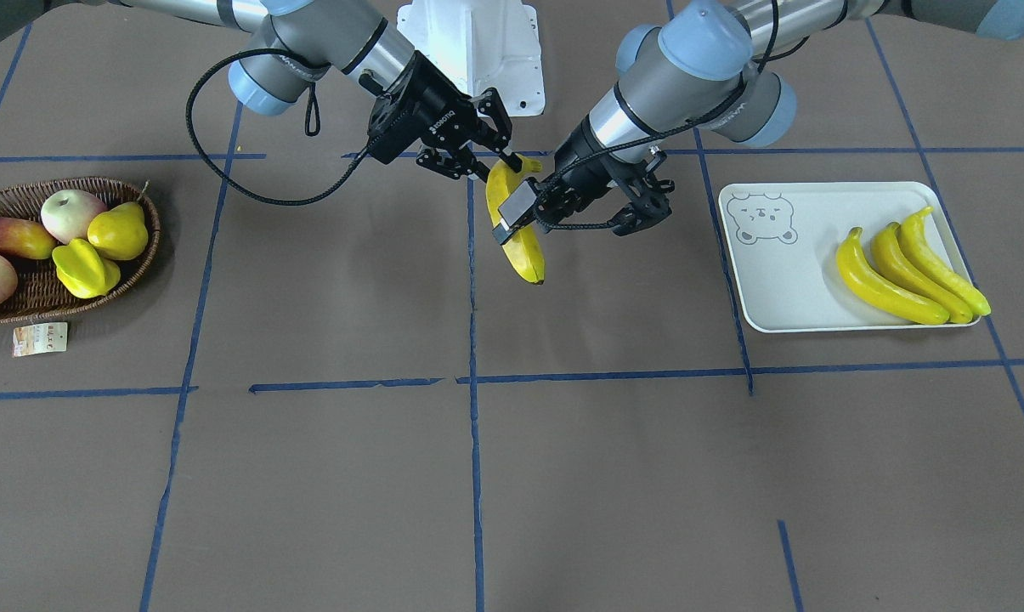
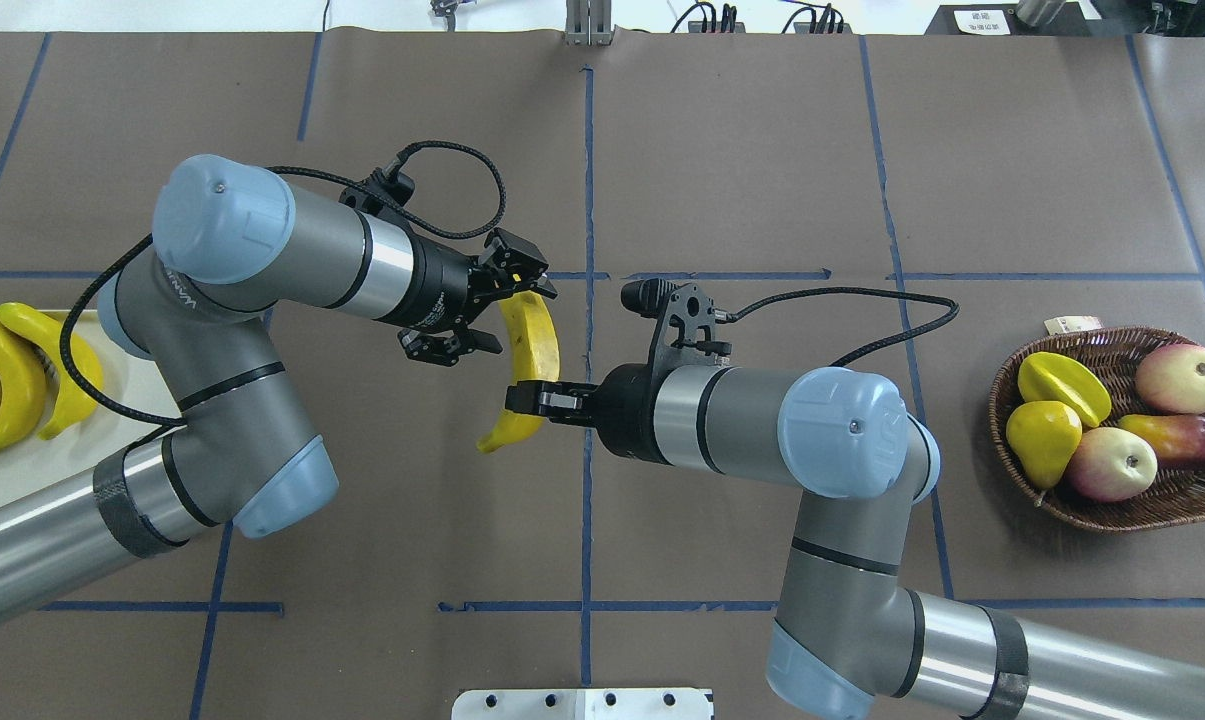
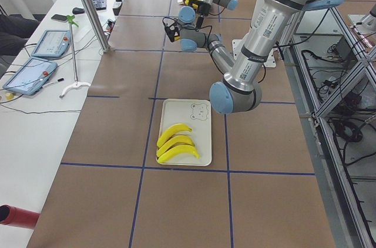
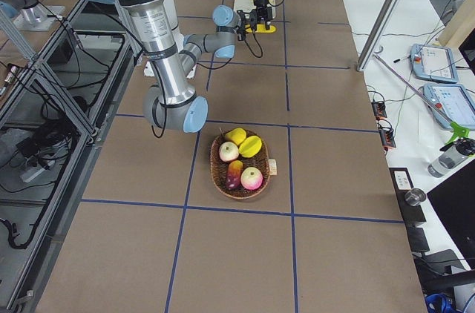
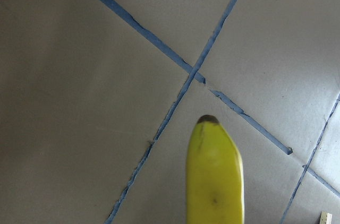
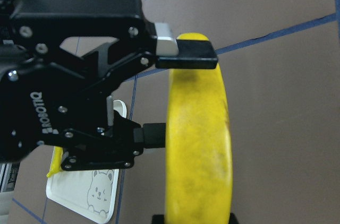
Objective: Transfer all bananas from basket to plate
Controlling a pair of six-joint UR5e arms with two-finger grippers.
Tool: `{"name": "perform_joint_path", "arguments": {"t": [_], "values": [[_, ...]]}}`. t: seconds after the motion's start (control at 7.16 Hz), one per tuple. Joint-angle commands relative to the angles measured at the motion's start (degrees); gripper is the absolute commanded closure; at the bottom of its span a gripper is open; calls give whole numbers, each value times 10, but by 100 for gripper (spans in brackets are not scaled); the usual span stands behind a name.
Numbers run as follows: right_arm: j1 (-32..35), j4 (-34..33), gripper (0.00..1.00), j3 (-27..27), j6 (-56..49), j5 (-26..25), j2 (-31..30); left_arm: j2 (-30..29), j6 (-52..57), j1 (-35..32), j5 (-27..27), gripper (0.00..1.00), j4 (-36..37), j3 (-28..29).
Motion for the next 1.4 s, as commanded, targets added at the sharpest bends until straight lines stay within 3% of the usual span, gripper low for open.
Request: {"name": "perform_joint_path", "arguments": {"t": [0.0, 0.14, 0.28, 0.7, 0.98, 1.26], "values": [[-5, 1, 79, -1, -1, -4, 0, -4, -3, 0, 4, 70, -1, 0], [-5, 1, 52, -1, -1, -4, 0, -3, -15, 0, 3, 96, -2, 0], [-5, 0, 1, -1, 0, -5, 0, -2, -10, 0, 3, 100, -3, 0], [1, -20, 0, 22, -3, 2, -2, 16, -8, -21, 1, 100, 1, -4], [21, -132, 0, 71, -4, 36, -6, 73, -6, -63, 0, 100, 4, -5], [39, -287, 0, 111, -9, 57, -7, 118, -4, -94, 0, 100, 49, -9]]}}
